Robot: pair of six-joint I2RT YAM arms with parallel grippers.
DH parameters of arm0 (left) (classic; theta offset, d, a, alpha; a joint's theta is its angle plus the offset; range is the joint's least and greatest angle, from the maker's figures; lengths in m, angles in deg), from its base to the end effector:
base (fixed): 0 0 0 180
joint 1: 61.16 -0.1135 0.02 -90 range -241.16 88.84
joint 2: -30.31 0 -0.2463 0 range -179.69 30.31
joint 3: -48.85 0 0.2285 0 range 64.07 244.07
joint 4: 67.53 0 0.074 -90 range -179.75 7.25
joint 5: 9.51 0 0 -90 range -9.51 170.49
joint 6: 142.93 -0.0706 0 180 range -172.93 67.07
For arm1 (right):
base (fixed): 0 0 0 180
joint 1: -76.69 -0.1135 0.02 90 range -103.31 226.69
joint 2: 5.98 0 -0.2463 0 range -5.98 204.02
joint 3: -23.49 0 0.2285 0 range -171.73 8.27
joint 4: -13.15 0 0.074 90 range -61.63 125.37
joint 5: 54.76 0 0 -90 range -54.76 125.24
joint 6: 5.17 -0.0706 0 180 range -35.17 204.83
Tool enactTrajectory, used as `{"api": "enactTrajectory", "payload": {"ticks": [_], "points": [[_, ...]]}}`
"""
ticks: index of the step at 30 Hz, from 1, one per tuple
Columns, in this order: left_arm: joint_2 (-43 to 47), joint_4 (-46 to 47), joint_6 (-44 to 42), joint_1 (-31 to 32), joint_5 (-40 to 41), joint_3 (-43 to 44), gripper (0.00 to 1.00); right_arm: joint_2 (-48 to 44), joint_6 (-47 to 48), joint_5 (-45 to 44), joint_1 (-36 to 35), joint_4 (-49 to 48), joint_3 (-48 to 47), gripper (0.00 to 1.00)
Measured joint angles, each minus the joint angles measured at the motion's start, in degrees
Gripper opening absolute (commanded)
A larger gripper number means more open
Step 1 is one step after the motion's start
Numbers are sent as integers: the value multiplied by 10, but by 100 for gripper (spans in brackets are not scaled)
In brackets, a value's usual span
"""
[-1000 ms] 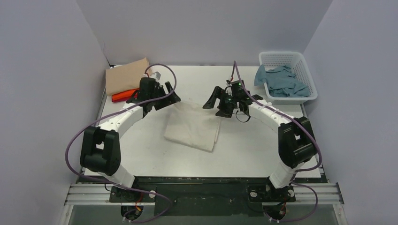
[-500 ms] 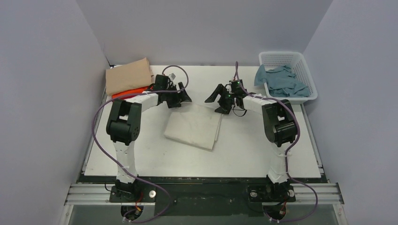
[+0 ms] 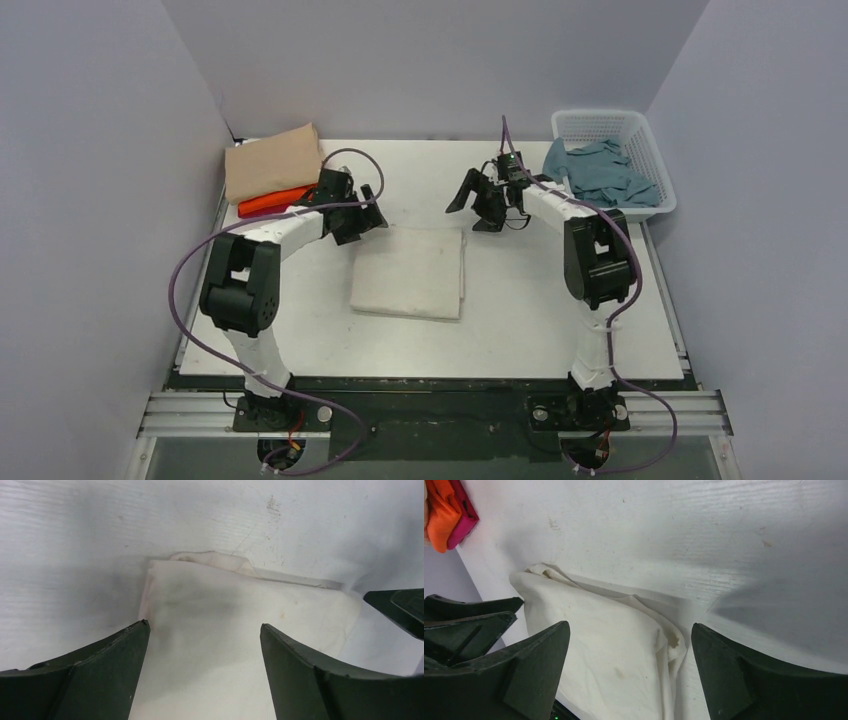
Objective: Fold and stack the t-shirts
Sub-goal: Smooth out wrinkles on the folded tshirt, then put the neatly folded tshirt into the corner of the board with the left arm
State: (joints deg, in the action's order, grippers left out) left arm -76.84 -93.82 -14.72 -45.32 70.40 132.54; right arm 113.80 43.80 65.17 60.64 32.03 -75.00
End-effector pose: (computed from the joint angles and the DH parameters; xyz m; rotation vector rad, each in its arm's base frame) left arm 0.3766 -0.1197 0.1484 -0.4094 2.4913 -0.6186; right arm 0.4309 0.1606 0.1571 0.2273 2.3986 1.0920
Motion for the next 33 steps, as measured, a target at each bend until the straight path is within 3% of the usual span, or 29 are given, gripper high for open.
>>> {"api": "enactTrajectory", "payload": {"ticks": [5, 12, 18, 24, 26, 29, 30, 33], "points": [[78, -64, -19, 1, 68, 22, 92, -59, 54, -73, 0, 87, -39, 95], [212, -75, -26, 6, 123, -52, 92, -306, 69, -162, 0, 86, 119, 97], [180, -98, -31, 11, 122, -114, 92, -425, 60, -210, -2, 86, 285, 98], [137, -103, -35, 40, 122, -128, 92, -503, 60, -239, -7, 115, 347, 98], [120, -103, -34, 52, 129, -128, 86, -521, 62, -244, -9, 120, 353, 98], [100, -98, -26, 78, 151, -122, 67, -544, 66, -255, -9, 127, 359, 99], [95, -97, -26, 87, 165, -121, 59, -549, 67, -259, -10, 132, 360, 99], [83, -105, 0, 124, 228, -112, 46, -562, 68, -271, -10, 144, 366, 99]]}}
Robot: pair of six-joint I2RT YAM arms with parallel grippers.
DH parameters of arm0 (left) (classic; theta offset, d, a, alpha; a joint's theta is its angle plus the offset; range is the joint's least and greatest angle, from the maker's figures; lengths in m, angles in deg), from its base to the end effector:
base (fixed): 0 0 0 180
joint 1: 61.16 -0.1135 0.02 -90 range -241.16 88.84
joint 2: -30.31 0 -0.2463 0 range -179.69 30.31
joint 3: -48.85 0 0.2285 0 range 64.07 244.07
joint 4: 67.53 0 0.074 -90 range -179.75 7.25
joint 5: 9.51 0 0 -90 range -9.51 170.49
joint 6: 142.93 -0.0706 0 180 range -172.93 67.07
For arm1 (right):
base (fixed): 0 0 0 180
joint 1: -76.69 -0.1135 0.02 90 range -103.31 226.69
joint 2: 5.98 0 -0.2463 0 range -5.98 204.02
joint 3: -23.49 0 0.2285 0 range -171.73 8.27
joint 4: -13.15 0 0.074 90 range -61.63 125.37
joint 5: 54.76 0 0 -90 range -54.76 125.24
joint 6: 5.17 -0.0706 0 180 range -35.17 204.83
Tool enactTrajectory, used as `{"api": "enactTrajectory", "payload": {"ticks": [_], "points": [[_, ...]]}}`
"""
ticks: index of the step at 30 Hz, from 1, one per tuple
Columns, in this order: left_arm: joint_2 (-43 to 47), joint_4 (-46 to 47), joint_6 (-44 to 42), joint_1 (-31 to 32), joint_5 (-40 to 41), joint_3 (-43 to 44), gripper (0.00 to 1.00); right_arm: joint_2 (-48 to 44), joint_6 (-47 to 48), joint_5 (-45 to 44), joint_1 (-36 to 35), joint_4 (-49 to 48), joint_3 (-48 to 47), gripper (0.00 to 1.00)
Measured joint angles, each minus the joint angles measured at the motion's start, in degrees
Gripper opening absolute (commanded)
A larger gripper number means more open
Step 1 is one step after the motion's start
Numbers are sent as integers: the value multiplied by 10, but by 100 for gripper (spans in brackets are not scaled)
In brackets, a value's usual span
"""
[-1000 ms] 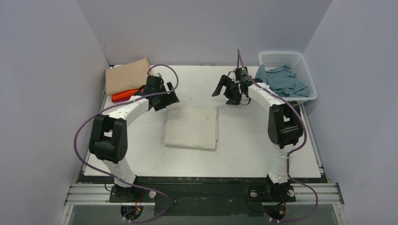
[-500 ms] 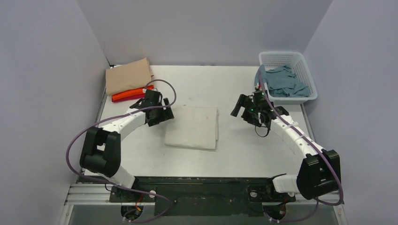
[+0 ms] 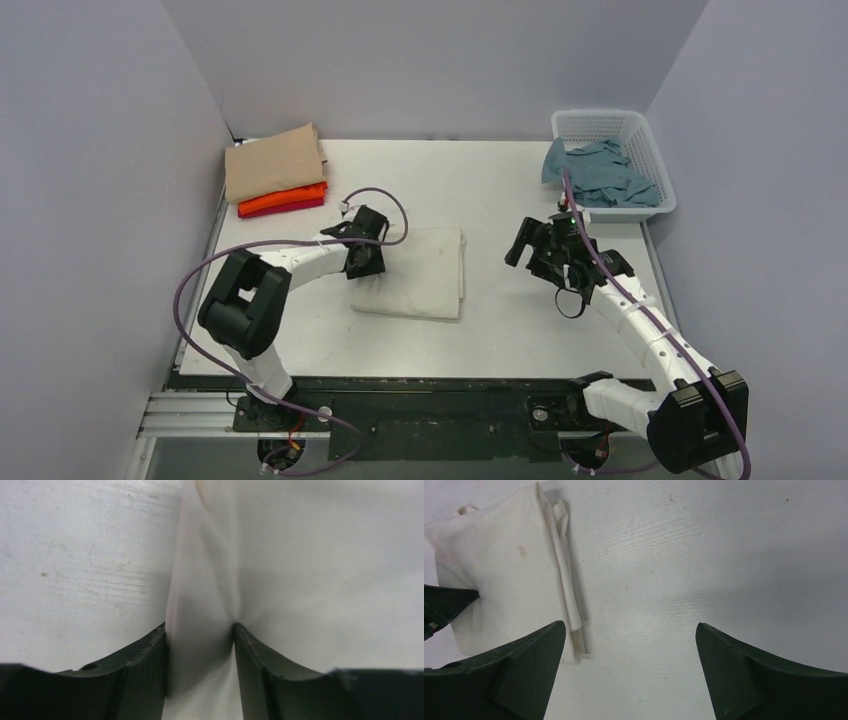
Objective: Fold and stack the t-shirts
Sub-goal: Put the neatly folded tshirt into the corner of the board with the left arm
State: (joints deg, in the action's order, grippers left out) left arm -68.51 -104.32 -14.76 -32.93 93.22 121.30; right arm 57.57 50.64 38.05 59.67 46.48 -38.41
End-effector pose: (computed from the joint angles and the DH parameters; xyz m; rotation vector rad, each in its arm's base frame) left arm 0.2955 -0.1410 0.1279 -0.2975 2.6133 -0.0981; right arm 0.2448 0.0786 0.2446 0.3055 2.2150 0.5526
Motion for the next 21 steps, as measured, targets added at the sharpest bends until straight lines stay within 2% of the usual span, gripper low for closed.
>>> {"api": "enactTrajectory", "payload": {"ticks": [2, 3, 5, 13, 21], "points": [[-12, -10, 26, 29, 43, 12, 31, -5, 0, -6, 0, 6, 5, 99], [-20, -17, 40, 44, 64, 22, 11, -6, 0, -11, 0, 7, 7, 99], [-37, -25, 53, 67, 96, 40, 0, -8, 2, -17, 0, 9, 12, 99], [-119, -140, 56, 93, 189, 167, 0, -29, 30, -40, 1, 16, 18, 100], [-197, -163, -66, 68, 299, 338, 0, -37, 55, -51, 1, 15, 30, 100]]}}
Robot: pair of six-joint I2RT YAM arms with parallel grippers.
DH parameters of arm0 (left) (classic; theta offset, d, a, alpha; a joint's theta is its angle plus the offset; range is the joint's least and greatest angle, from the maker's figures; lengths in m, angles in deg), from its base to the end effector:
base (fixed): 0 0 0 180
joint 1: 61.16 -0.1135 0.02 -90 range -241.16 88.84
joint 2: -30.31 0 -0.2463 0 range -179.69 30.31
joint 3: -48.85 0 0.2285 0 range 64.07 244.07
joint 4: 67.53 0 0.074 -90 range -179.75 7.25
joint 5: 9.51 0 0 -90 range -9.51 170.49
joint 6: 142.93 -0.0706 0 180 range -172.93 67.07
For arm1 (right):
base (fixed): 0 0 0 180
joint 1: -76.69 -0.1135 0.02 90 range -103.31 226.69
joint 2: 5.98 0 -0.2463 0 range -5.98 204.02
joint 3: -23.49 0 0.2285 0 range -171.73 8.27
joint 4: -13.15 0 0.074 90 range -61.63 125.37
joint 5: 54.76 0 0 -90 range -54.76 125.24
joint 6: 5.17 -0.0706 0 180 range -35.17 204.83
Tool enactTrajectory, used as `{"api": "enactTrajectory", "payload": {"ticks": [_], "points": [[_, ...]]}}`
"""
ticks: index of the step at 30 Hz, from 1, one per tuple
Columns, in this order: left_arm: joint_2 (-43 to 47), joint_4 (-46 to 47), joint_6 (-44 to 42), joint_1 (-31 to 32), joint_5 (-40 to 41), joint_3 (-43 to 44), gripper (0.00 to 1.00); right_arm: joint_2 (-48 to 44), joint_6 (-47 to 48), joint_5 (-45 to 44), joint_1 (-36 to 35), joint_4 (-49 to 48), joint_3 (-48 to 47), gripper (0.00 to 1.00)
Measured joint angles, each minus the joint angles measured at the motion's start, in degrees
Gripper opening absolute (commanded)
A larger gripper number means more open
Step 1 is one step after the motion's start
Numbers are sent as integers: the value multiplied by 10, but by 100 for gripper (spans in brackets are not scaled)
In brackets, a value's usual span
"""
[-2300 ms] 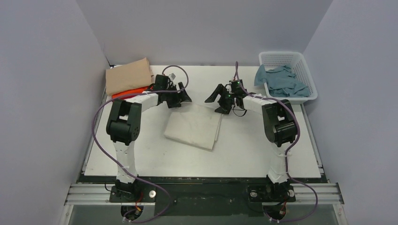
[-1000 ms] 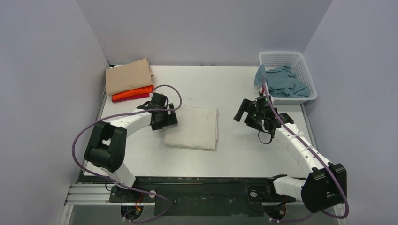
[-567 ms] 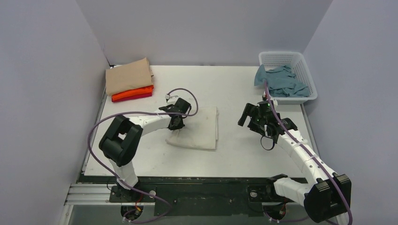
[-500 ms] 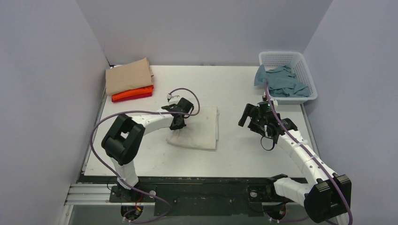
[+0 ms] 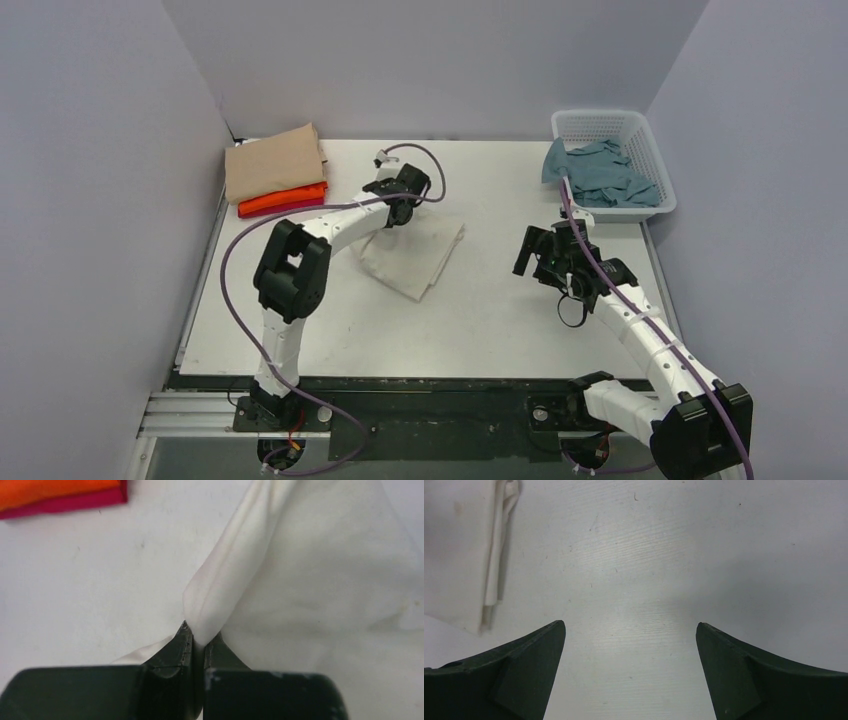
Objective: Fold and stack the t-shirts
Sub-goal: Put the neatly folded tshirt into the corner of the board with the left arm
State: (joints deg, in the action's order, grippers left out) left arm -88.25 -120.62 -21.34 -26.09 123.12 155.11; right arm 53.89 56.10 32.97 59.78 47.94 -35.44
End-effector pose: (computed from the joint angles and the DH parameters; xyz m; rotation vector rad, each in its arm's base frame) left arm 0.3659 -0.1984 0.1666 -0.1283 2.3502 0.4835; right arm 0.2325 0.0678 0.2384 0.2513 2.2088 0.4012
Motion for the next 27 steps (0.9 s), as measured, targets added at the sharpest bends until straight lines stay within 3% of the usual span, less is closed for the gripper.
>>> {"api": "enactTrajectory", "payload": {"ticks": [4, 15, 20, 27], "points": [[-36, 15, -72, -37, 21, 98, 0, 0, 6, -7, 0, 0, 2, 100], [-217, -7, -216, -143, 43, 477, 0, 29, 9, -21, 0, -14, 2, 100], [-227, 30, -266, -170, 45, 535, 0, 36, 10, -29, 0, -21, 2, 100], [-226, 73, -293, -198, 5, 552, 0, 49, 9, -43, 0, -26, 2, 100]]}}
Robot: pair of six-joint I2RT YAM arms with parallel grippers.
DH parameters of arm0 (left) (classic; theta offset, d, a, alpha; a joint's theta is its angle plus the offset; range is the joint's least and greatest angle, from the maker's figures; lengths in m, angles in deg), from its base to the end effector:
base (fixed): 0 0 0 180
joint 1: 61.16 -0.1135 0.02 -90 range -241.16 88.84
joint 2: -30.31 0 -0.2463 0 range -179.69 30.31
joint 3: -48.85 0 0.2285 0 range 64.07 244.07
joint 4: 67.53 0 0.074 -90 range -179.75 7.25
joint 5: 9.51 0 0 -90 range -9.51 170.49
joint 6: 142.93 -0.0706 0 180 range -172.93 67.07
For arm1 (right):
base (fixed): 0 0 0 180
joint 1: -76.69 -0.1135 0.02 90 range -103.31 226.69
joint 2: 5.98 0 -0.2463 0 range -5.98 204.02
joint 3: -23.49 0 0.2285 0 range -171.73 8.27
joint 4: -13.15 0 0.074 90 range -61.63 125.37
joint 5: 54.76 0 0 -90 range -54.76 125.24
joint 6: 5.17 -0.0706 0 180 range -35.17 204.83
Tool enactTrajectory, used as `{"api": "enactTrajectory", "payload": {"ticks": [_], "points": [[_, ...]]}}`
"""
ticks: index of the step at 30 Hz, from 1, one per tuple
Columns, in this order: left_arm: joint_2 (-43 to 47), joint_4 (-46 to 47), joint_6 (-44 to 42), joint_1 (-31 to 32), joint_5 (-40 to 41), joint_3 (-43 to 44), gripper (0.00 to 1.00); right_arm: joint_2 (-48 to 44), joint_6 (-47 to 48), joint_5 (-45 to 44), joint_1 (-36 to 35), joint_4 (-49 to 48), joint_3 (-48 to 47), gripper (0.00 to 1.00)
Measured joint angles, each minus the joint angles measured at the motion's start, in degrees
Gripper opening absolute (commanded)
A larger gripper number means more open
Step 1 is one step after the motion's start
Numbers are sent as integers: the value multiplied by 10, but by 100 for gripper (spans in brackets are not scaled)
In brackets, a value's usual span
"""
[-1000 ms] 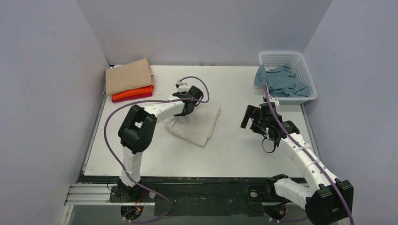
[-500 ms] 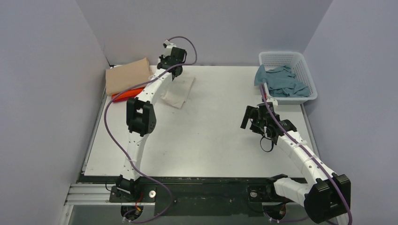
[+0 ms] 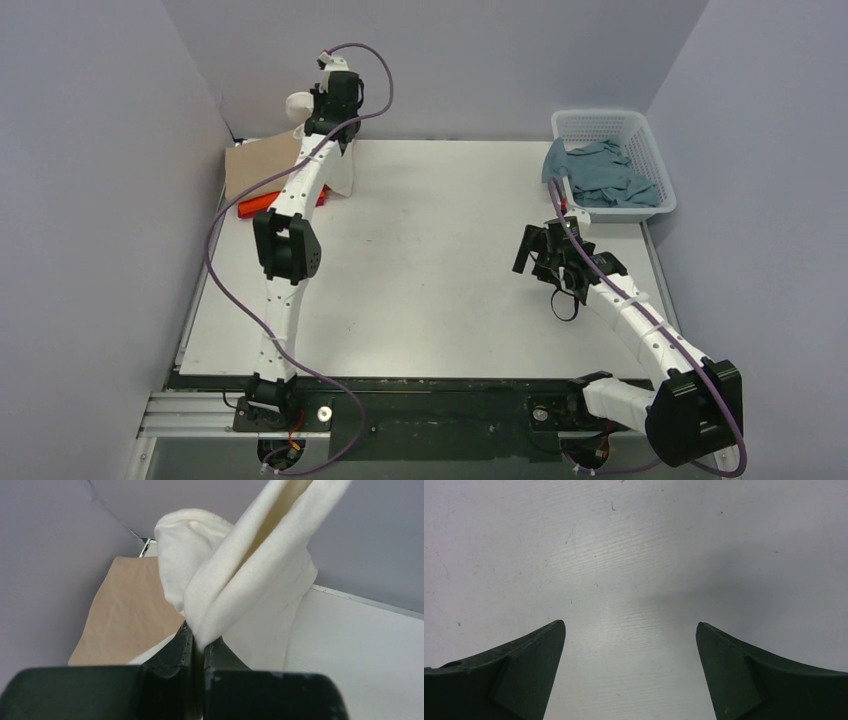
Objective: Fold and stack the t-shirts
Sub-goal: Put the neatly folded tshirt into the corner of the board with the left arm
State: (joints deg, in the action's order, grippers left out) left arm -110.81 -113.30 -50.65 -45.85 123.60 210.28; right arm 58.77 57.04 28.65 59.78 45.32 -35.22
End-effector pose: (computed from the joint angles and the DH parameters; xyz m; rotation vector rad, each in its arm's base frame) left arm 0.5330 -0.0959 0.2934 -0.2514 1.9116 0.5497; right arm 0.2467 0.0665 0.2231 0.2757 2.2320 0.2953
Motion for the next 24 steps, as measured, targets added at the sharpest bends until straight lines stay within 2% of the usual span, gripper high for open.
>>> {"api": "enactTrajectory", "payload": {"ticks": [13, 24], "points": [[49, 1, -27, -27, -76, 0, 0, 7, -2, -7, -1, 0, 0, 100], [74, -17, 8, -110, -165, -4, 0, 8, -2, -22, -4, 1, 0, 100]]}}
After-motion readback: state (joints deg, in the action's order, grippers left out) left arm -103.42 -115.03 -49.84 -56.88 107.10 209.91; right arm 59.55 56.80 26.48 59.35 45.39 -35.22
